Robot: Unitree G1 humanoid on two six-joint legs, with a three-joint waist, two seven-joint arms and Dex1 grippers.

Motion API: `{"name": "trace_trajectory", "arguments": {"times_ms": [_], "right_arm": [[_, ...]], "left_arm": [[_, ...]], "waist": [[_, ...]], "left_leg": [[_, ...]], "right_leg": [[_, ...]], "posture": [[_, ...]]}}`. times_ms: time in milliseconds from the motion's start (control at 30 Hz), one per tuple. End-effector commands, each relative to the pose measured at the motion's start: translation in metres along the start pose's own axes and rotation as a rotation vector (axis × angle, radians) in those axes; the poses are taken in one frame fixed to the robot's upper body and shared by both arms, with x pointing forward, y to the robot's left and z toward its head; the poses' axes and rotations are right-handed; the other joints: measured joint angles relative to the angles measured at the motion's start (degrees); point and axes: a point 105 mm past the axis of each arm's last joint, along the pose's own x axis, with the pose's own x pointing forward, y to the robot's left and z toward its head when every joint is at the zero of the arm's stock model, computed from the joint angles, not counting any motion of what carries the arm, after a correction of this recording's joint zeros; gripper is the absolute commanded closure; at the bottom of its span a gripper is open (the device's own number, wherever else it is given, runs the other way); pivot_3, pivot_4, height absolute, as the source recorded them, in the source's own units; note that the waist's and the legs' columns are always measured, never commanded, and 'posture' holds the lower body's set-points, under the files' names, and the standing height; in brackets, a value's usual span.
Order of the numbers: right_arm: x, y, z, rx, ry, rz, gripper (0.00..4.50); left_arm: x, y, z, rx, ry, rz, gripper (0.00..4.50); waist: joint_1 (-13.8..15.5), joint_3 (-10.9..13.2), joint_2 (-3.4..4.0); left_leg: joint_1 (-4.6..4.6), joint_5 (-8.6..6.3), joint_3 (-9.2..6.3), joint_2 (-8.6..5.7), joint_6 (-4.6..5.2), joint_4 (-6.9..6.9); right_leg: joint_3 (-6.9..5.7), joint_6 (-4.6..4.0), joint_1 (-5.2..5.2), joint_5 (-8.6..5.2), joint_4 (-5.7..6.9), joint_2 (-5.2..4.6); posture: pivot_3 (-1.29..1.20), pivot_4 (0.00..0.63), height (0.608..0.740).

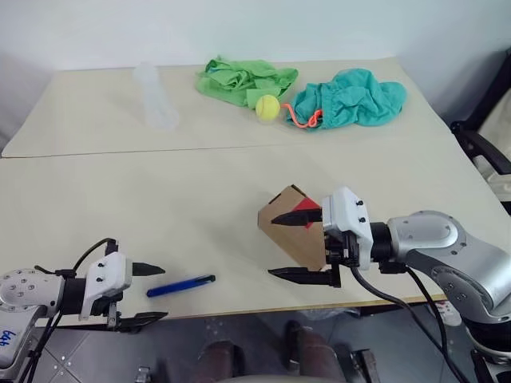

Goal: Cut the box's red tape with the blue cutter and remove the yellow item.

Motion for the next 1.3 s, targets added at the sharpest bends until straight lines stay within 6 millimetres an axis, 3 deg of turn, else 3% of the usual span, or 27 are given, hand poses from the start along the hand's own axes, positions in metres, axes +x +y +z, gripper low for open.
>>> {"name": "trace_trajectory", "arguments": {"times_ms": [33, 300, 500, 633, 767, 867, 1000, 1100, 1200, 1300], "right_arm": [[-0.001, 0.003, 0.003, -0.026, -0.008, -0.001, 0.00], [-0.002, 0.004, 0.001, -0.022, -0.003, -0.012, 0.00], [-0.005, 0.001, 0.000, -0.031, 0.011, -0.019, 0.00], [-0.005, 0.000, 0.000, -0.032, 0.012, -0.021, 0.00], [-0.005, -0.001, 0.000, -0.032, 0.011, -0.024, 0.00], [-0.005, -0.002, 0.000, -0.035, 0.011, -0.033, 0.00], [-0.005, -0.002, 0.000, -0.035, 0.010, -0.037, 0.00], [-0.005, -0.003, 0.000, -0.035, 0.008, -0.039, 0.00], [-0.003, -0.003, 0.001, -0.036, 0.004, -0.041, 0.00], [-0.003, -0.003, 0.001, -0.038, 0.004, -0.040, 0.00]], "left_arm": [[0.006, 0.010, -0.002, 0.042, 0.008, 0.061, 0.03], [0.013, 0.034, -0.007, 0.071, 0.028, 0.174, 0.03], [0.015, 0.080, 0.007, 0.039, -0.044, 0.417, 0.03], [0.011, 0.095, 0.015, 0.010, -0.082, 0.484, 0.03], [0.014, 0.095, 0.015, 0.020, -0.069, 0.466, 0.03], [0.024, 0.083, 0.018, 0.029, -0.077, 0.378, 0.03], [0.034, 0.062, 0.055, -0.005, -0.275, 0.237, 0.03], [0.043, 0.049, 0.067, -0.021, -0.315, 0.149, 0.03], [0.056, 0.052, 0.071, -0.013, -0.318, 0.154, 0.03], [0.060, 0.061, 0.061, 0.009, -0.257, 0.197, 0.03]], "waist": [[0.0, 0.0, -0.01], [0.2, 0.0, 0.03], [1.1, 0.0, 0.01], [1.0, -0.1, 0.01], [0.9, -0.1, 0.00], [0.9, -0.1, 0.00], [1.1, 0.0, -0.01], [1.1, 0.0, -0.09], [1.0, 0.0, -0.08], [1.1, 0.0, -0.09]], "left_leg": [[-0.01, 0.00, 0.00, 0.00, 0.01, 0.00], [0.07, 0.00, 0.01, -0.01, 0.02, 0.01], [0.17, 0.05, -0.01, -0.05, 0.01, 0.06], [0.15, 0.06, -0.01, -0.02, -0.03, 0.05], [0.10, 0.05, 0.01, -0.02, -0.02, 0.04], [0.09, 0.04, 0.01, -0.03, 0.00, 0.04], [0.05, 0.02, 0.01, -0.03, 0.01, 0.04], [0.01, 0.02, -0.03, -0.03, 0.02, 0.07], [0.05, 0.02, 0.01, -0.04, 0.01, 0.06], [0.06, 0.05, 0.02, -0.03, -0.02, 0.08]], "right_leg": [[-0.01, 0.00, 0.00, 0.00, -0.01, 0.00], [-0.03, 0.00, 0.06, 0.00, 0.05, -0.06], [-0.02, -0.02, 0.13, 0.03, 0.17, -0.13], [-0.02, -0.04, 0.08, 0.05, 0.31, -0.09], [-0.03, -0.04, 0.05, 0.05, 0.21, -0.04], [-0.06, -0.04, 0.06, 0.04, 0.15, -0.02], [-0.08, -0.04, 0.06, 0.04, 0.10, -0.03], [-0.11, -0.04, 0.06, 0.05, 0.07, -0.04], [-0.09, -0.04, 0.08, 0.04, 0.06, 0.02], [-0.10, -0.03, 0.12, 0.05, 0.08, 0.07]], "posture": [[0.00, 0.150, 0.740], [0.00, 0.150, 0.740], [0.00, 0.150, 0.740], [0.00, 0.150, 0.740], [0.00, 0.150, 0.740], [0.00, 0.150, 0.740], [0.00, 0.150, 0.740], [0.00, 0.150, 0.740], [0.00, 0.150, 0.740], [0.00, 0.150, 0.740]]}}
